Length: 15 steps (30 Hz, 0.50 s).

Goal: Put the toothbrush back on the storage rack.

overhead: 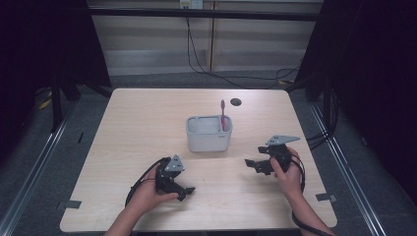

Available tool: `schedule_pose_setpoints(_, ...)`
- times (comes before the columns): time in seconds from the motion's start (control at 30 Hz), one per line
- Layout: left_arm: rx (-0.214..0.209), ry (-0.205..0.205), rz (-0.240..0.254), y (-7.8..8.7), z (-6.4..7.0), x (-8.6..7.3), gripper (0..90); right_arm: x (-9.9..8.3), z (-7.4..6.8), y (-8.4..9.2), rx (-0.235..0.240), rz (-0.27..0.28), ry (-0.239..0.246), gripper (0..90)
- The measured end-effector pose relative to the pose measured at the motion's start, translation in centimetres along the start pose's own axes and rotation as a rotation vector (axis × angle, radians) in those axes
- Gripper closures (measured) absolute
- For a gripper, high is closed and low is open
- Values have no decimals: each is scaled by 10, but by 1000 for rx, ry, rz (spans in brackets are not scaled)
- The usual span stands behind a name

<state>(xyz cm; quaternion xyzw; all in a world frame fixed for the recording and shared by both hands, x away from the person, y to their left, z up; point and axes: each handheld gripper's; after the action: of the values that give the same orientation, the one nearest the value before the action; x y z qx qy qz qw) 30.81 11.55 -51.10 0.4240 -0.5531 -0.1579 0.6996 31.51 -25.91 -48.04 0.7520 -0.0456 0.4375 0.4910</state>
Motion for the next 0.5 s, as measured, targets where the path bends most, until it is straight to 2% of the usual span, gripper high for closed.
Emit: schedule_pose_setpoints(0.5,0,0,0,0,0,0,0,-10,0,-10,2,-85,26,187)
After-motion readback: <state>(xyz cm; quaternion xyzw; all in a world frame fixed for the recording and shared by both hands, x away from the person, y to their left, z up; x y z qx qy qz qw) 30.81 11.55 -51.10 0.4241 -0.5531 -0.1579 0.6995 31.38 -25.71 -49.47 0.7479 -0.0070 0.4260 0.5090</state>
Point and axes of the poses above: each handheld gripper's, and its own axes: y roughly backward along the jaws, x roughly out of its top, z roughly to its right, and after that the axes turned 5 degrees about -z, right-handed
